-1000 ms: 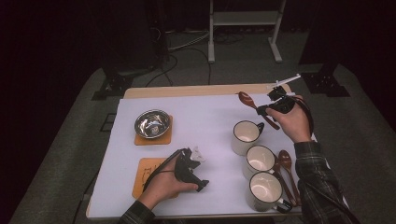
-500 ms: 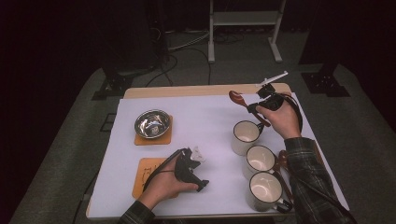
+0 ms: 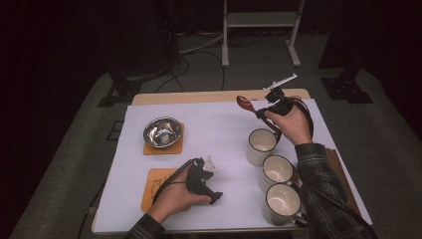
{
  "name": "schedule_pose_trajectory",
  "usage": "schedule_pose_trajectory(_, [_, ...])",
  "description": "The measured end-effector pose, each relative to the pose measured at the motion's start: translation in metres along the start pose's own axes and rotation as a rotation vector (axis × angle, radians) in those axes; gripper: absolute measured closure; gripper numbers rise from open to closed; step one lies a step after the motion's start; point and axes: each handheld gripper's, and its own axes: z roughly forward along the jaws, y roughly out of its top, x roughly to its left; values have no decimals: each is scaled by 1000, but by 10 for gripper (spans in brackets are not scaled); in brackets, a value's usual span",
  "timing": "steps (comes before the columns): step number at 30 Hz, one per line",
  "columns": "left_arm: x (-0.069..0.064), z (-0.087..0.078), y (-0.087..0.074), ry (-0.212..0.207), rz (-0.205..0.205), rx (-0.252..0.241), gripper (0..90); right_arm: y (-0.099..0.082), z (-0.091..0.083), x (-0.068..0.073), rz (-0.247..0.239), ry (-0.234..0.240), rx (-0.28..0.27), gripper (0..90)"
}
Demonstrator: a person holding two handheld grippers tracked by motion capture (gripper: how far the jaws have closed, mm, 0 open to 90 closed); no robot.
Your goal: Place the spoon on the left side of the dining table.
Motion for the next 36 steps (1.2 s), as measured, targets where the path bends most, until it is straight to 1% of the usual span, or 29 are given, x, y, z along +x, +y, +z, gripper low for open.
schedule_pose_trajectory(14, [0,0,0,1,2,6,20,12,13,8,-13,19,2,806])
schedule_pose_trajectory(15, [0,0,0,2,2,6,21,13,14,9,-20,18,3,806])
schedule_pose_trajectory(36, [0,0,1,1,0,12,20,31,31,21,-51,38,13,806])
